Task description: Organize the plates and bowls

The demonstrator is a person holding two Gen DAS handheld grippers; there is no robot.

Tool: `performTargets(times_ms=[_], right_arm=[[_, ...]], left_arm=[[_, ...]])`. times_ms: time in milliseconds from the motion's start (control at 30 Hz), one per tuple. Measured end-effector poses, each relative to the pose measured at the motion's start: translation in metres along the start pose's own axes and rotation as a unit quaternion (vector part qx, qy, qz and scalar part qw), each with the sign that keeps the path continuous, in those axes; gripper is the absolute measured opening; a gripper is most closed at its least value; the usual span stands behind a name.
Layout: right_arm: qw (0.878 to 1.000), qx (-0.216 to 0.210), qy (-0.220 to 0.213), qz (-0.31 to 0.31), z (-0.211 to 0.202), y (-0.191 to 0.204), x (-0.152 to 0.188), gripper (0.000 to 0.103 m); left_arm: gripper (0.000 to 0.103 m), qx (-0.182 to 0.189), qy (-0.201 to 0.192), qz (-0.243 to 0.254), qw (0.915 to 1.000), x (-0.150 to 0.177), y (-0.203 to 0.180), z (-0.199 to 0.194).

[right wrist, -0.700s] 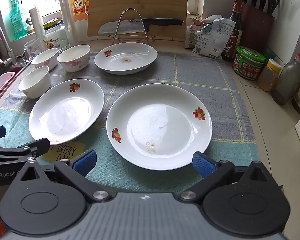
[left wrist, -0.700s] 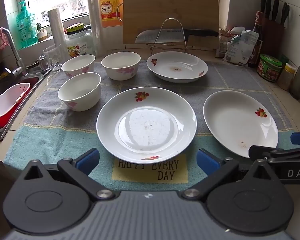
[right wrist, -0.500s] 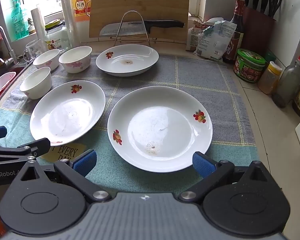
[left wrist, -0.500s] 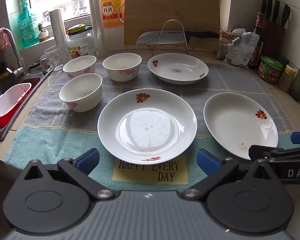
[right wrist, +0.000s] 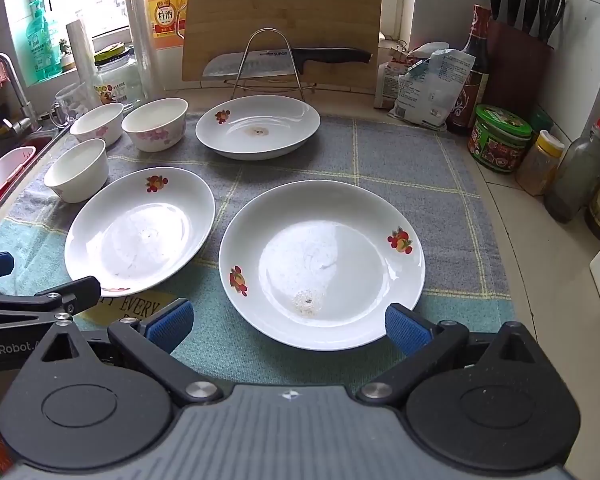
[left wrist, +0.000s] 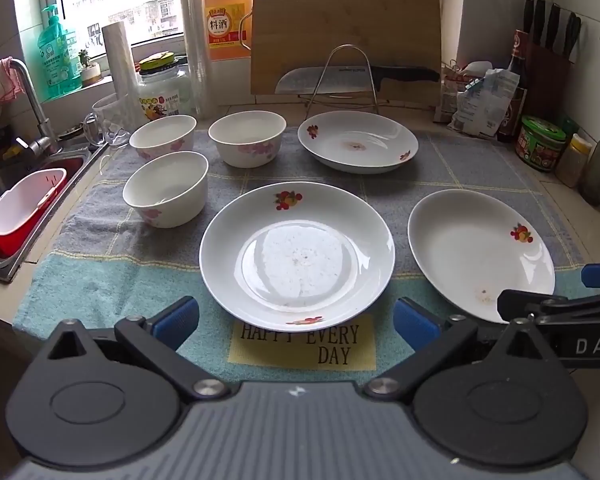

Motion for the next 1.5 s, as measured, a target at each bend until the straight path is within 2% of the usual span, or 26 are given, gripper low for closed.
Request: performTargets(times_ms=[1500], right_arm=[[1.000,0.003,-0.005,-0.006,-0.0049,0.0027,-0.0011,0.103]], left_arm=[[0.102,0.000,-0.003,-0.002,1.0000,0.0002,0.0050,-0.0037]])
Point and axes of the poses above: each gripper's, at about its wrist camera, not at the fingertips, and z roughly the way its jaws point, y to its left, x to its underside, the point moved 4 cm from there along z, roughly the way its jaws point, and after that the axes turned 5 degrees about -x, right-handed, at the moved point
